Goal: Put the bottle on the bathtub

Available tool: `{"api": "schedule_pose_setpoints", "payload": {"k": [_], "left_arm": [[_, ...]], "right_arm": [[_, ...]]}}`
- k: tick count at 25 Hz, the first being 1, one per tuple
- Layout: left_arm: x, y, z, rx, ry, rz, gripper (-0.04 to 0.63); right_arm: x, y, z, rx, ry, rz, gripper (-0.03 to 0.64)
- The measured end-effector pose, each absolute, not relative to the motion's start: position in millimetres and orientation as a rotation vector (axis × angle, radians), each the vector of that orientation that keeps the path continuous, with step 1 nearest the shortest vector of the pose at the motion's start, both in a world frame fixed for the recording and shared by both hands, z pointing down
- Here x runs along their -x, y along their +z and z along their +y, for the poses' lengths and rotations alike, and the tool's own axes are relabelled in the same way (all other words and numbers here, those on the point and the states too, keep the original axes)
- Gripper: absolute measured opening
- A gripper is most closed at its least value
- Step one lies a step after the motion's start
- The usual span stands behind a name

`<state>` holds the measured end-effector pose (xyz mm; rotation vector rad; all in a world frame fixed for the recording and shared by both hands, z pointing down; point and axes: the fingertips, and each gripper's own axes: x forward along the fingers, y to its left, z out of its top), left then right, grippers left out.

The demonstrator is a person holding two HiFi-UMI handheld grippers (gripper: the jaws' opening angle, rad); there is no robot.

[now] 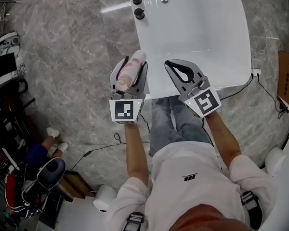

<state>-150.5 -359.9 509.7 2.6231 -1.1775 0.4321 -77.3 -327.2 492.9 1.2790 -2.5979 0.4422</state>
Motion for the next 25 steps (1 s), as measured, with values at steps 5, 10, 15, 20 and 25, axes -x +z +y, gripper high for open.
{"api": "schedule_pose_setpoints", "payload": {"k": [5, 10, 15, 20, 25], "left_arm": [[147.1, 544.7, -376.2, -2.613, 0.454, -1.170, 0.229], [141.5, 580.9, -391.6, -2.610, 0.474, -1.163, 0.229], [140.1, 611.2, -406.2, -2.602, 0.490, -1.159, 0.229], [136.1, 638.1, -418.2, -2.601, 0.505, -1.151, 0.229], [129.4, 664.8, -427.6, -2.600, 0.516, -1.133, 0.229]], "right_arm": [[76.2, 523.6, -346.8, -1.291, 0.459, -2.585, -0.005], [74.2, 562.4, -363.8, -1.277, 0.471, -2.563, -0.005], [71.4, 593.5, -376.9, -1.279, 0.482, -2.546, -0.005], [66.5, 620.9, -386.0, -1.292, 0.501, -2.533, -0.005], [60.0, 648.8, -396.1, -1.304, 0.516, -2.513, -0.005]]}}
